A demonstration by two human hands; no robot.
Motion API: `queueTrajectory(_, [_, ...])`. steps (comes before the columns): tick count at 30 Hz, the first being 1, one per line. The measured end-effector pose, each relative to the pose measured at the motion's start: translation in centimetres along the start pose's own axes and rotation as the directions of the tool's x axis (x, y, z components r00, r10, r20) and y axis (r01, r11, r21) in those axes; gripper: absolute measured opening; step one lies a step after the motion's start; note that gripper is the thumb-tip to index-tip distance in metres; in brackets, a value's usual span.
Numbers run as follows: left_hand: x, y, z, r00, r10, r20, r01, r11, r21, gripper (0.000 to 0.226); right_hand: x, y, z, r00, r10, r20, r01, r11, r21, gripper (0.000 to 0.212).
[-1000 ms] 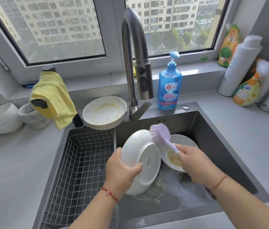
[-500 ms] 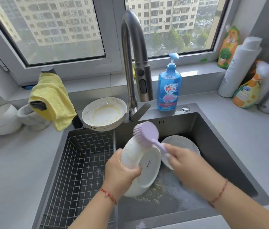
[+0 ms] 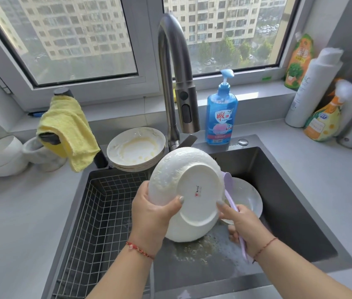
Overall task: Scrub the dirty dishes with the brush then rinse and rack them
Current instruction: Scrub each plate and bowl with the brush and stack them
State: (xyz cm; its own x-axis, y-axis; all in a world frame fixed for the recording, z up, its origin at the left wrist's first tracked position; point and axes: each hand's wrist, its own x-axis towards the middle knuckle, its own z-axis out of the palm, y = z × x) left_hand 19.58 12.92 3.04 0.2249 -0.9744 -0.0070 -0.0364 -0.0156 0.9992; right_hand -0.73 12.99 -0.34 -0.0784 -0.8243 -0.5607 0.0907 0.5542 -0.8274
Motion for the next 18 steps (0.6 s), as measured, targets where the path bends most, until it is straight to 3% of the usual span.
queueTrajectory(4, [-0.4,0.0,0.1,0.998,-0.012,0.063,0.021,0.991,-0.135,0.072,0.0,0.2,0.0,0.991,-0.004,0.135,-0.030,0.969,0.245,0.070])
queueTrajectory(9, [-0.9,-0.2,-0.6,0.986,0.002,0.168,0.008,0.998,-0.058,0.075,-0.4,-1.0,-0.8,0.985,-0.096,0.143,0.068,0.979,0.190,0.061])
queueTrajectory(14, [0.3,1.3,-1.6,0.964,-0.023,0.267,-0.032,0.979,0.200,0.069,-0.9,-4.2,-2.4,0.953,-0.254,0.167,0.284,0.941,-0.184,0.062])
queueTrajectory(18, [0.7,2.7,-1.4,0.899,-0.006,0.438,-0.220,0.858,0.465,0.049,-1.9,-5.9,-2.2,0.892,-0.354,0.282,0.449,0.626,-0.637,0.060])
